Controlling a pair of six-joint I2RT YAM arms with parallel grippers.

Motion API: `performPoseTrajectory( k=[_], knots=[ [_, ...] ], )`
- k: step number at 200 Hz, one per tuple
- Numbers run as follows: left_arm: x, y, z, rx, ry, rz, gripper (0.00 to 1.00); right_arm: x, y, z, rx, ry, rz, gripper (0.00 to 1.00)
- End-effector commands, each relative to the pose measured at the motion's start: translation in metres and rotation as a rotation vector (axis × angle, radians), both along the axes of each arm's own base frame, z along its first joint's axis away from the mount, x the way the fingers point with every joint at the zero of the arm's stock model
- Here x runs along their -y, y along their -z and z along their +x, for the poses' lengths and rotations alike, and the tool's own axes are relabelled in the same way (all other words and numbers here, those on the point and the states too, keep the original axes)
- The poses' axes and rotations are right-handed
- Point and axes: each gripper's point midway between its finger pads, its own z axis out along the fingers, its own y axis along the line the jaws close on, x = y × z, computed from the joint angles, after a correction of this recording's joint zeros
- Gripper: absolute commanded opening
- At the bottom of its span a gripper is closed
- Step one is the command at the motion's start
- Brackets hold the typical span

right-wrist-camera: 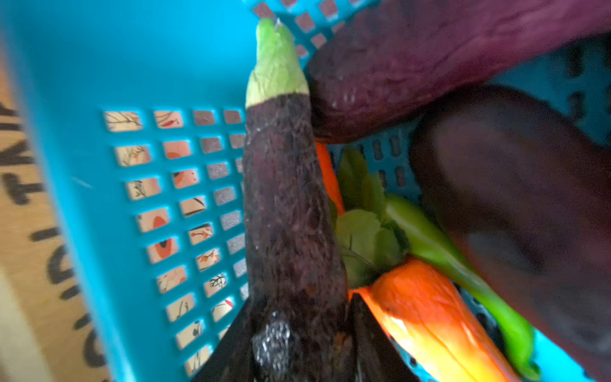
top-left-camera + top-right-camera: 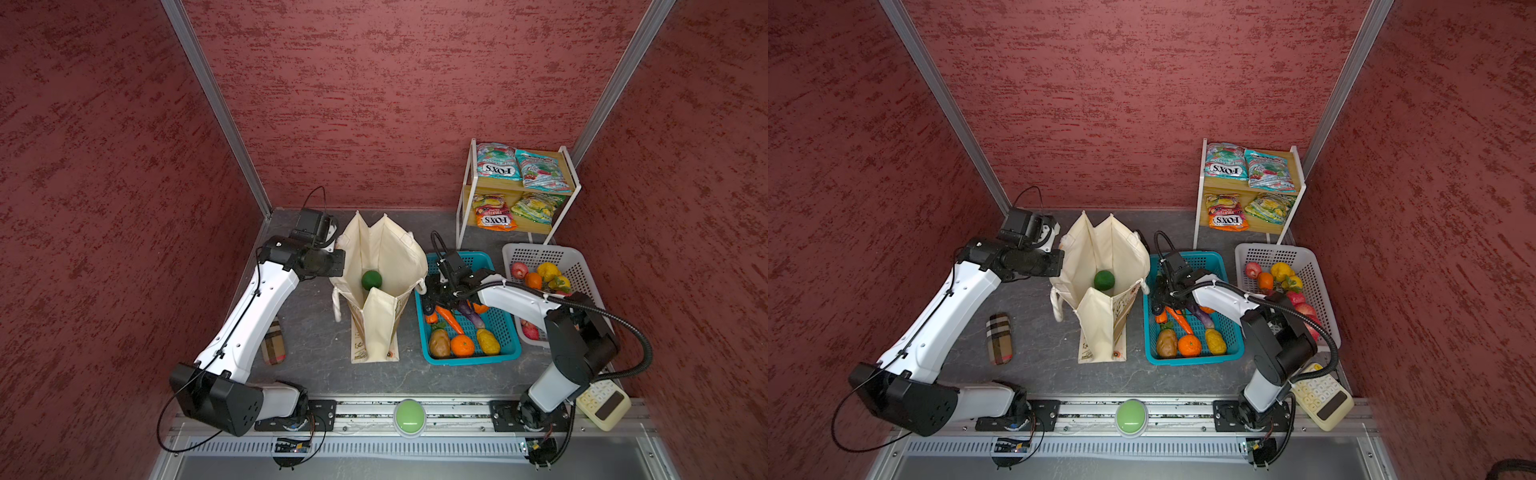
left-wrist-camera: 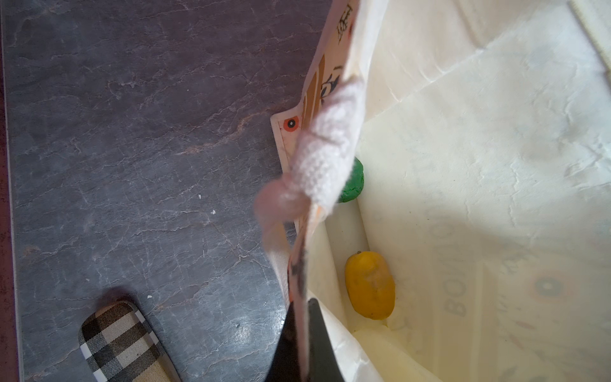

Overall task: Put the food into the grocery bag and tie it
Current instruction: 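Lift the dark eggplant with the right gripper and carry it over the tote bag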

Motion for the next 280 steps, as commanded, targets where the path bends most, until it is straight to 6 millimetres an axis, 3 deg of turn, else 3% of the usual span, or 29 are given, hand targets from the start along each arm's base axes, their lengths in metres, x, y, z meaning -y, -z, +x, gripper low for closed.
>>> performPoseTrajectory(
  k=[1, 48, 86, 118, 159, 198, 225, 247, 280],
  knots=[
    [0.004, -0.001, -0.002, -0.001, 0.016, -0.010, 0.00, 0.000, -0.028, 0.008, 0.067, 0.017, 0.011, 0.41],
    [0.004, -0.004, -0.001, 0.006, 0.017, -0.007, 0.00, 0.012, -0.060, 0.008, 0.130, 0.032, -0.020, 0.41],
    [0.004, -0.005, -0.001, 0.006, 0.018, -0.007, 0.00, 0.024, -0.104, 0.010, 0.195, 0.049, -0.021, 0.41],
    [0.003, -0.005, -0.002, 0.009, 0.019, -0.005, 0.00, 0.040, -0.183, 0.012, 0.352, 0.076, -0.026, 0.41],
    [0.004, -0.006, -0.003, 0.011, 0.019, -0.009, 0.00, 0.012, -0.278, 0.011, 0.521, -0.044, 0.136, 0.41],
    [0.004, -0.006, -0.005, 0.012, 0.022, -0.015, 0.00, -0.032, -0.329, 0.001, 0.663, -0.183, 0.177, 0.40],
    [0.004, -0.006, -0.006, 0.010, 0.022, -0.017, 0.00, -0.074, -0.319, -0.001, 0.672, -0.295, 0.126, 0.40],
    [0.005, -0.005, -0.006, 0.010, 0.026, -0.019, 0.00, -0.100, -0.300, -0.006, 0.653, -0.387, 0.041, 0.40],
    [0.006, -0.003, -0.007, 0.004, 0.028, -0.020, 0.00, -0.118, -0.258, -0.005, 0.587, -0.466, -0.074, 0.41]
  ],
)
